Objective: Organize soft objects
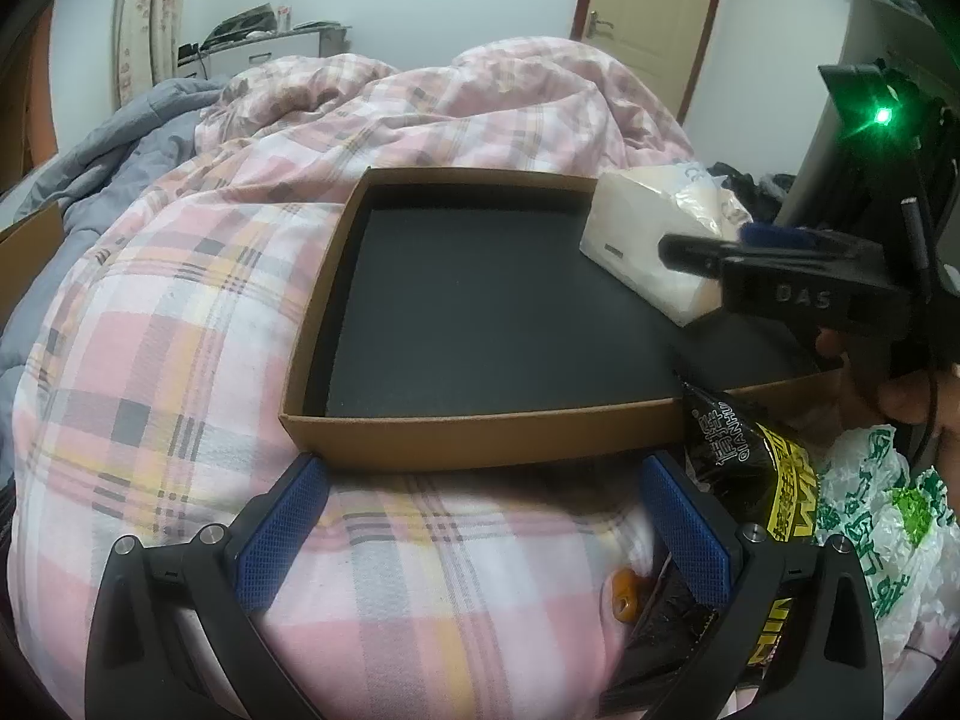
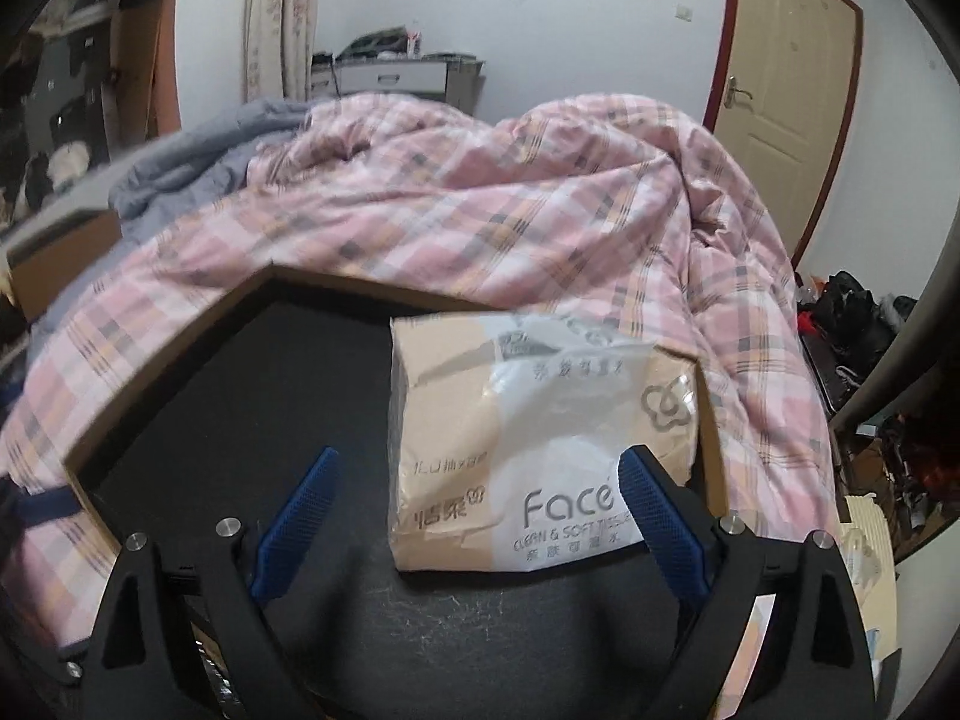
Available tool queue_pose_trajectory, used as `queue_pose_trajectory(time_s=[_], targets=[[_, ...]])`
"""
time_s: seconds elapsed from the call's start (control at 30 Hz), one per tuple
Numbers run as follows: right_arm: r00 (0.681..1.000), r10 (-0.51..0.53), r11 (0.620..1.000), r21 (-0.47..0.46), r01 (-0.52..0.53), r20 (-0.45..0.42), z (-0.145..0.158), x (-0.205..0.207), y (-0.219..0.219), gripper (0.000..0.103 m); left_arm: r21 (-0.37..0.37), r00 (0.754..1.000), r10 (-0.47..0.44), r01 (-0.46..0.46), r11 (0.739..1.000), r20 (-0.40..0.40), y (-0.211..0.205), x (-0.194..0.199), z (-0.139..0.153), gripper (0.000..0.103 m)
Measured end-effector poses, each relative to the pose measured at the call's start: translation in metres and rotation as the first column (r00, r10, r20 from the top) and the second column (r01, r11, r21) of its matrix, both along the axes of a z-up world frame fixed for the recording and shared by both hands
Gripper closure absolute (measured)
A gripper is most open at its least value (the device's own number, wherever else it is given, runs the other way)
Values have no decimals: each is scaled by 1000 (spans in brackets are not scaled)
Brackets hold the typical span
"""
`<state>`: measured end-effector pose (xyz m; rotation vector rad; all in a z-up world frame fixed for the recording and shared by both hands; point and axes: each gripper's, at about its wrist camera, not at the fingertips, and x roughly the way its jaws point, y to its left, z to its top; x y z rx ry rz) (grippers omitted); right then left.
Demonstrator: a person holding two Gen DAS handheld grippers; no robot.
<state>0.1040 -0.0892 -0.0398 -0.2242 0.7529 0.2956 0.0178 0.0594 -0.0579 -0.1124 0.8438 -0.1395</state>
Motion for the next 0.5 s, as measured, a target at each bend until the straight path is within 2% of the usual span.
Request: queue_pose_trajectory(time_s=[0.03,0.07,0.13,0.17,0.33,0.5], targets=[[1000,3,1000,-2,-3,-15,-3,2,0,25,5,1000,0,0,1000,-6,0,1,-1,0],[1000,3,1000,-7,-3,-31,-6,4,0,44,8,1000,0,0,1000,-7,-1,1,-1,0],[998,4,1000,-7,-4,-58,-10,4,-2,62,11,1000,0,1,1000,-8,-1,1,-1,0],[998,6,1000,2,-6,-63,-11,4,-2,67,10,1000,-1,1,1000,-8,-1,1,-1,0],[999,3,999,34,-1,-51,-9,-3,-7,84,14,1000,0,0,1000,-11,-3,2,-2,0],[1000,-11,996,90,10,5,6,-13,-16,87,28,1000,1,0,1000,-20,-5,1,-3,0]])
